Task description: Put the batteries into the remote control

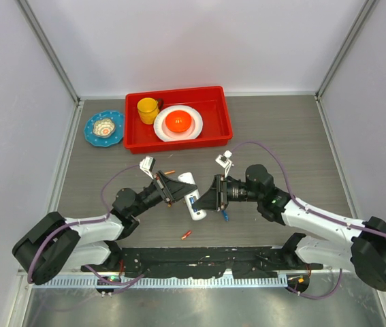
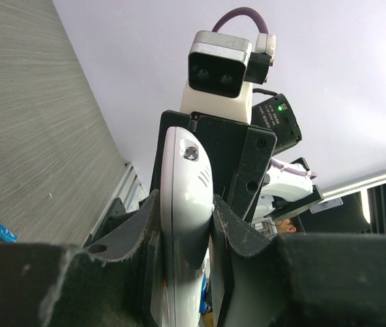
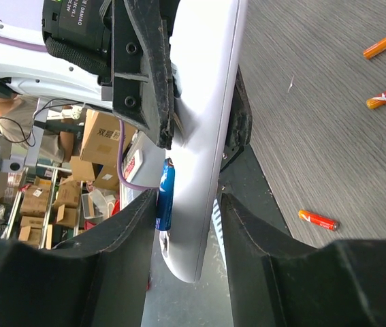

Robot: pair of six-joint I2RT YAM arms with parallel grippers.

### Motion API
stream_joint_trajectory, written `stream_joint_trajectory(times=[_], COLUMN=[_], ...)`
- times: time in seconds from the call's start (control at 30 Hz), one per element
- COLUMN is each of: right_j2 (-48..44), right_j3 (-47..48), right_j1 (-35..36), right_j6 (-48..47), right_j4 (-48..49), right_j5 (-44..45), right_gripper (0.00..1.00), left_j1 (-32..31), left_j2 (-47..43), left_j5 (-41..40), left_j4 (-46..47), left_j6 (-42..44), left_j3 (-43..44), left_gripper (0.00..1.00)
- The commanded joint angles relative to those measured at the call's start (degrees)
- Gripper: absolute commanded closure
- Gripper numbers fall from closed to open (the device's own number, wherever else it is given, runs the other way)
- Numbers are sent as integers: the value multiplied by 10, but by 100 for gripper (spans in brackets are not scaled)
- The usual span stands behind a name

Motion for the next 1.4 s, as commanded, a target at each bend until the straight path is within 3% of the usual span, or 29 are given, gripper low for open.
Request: stream_joint_trajectory(times=[0.0, 0.63, 0.9, 1.37], right_j2=[15, 38, 55, 57], right_j3=[-6, 19, 25, 23], right_j1=[-4, -4, -12, -14], right_j6=[-7, 1, 9, 22], right_j4=[2, 9, 20, 22], right_j5=[25, 0, -19, 37], right_gripper=[53, 58, 65, 75], left_j1=[-2, -2, -3, -16], left_j2=[-26, -29, -29, -24], left_j5=[7, 65, 87, 98], left_j4=[173, 173, 172, 173], left_j6=[-16, -38, -50, -38], left_j3=[25, 45, 61, 56], left_gripper=[100, 100, 100, 100])
